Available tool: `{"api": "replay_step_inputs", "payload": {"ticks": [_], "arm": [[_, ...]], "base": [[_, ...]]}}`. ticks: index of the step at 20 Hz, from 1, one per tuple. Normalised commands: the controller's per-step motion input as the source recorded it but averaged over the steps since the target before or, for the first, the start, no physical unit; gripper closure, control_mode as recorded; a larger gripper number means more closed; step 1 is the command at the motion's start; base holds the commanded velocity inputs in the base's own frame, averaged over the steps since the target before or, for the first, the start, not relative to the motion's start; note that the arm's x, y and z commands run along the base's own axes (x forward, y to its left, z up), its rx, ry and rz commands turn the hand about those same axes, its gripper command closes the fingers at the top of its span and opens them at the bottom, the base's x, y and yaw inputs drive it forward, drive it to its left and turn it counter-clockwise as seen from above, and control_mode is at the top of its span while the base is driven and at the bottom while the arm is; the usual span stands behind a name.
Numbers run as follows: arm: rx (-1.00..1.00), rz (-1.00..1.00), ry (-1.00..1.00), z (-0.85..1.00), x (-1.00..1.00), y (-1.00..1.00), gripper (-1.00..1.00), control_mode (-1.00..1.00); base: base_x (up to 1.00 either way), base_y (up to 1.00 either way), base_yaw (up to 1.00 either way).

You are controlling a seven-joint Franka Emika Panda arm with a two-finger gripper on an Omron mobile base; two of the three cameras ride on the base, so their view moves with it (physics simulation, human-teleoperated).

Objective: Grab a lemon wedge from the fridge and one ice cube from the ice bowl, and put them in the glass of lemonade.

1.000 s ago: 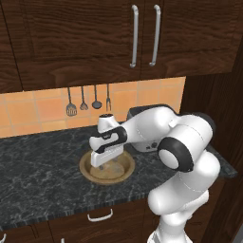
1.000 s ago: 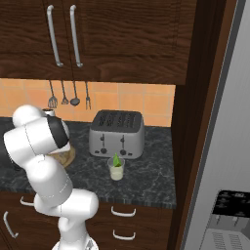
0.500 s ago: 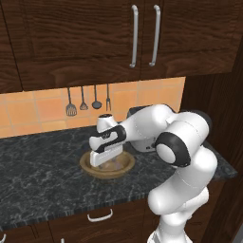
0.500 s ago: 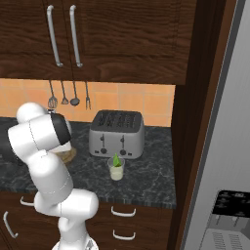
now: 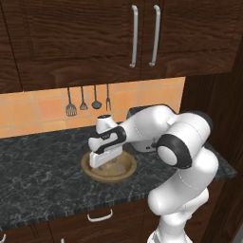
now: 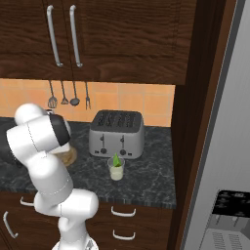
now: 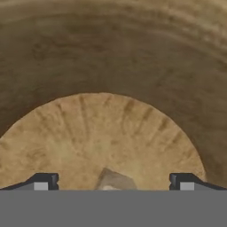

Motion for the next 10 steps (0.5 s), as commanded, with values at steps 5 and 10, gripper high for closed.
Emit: {"api": "replay_step_inputs", "payload": {"ticks": [5,10], "arm": [[0.00,0.00,0.00,0.00,-0.28,-0.05,-1.00,-1.00],[0.00,0.00,0.00,0.00,0.01,0.00,-1.00,-1.00]], "base": [[0.00,0.00,0.00],[0.00,0.00,0.00]]}}
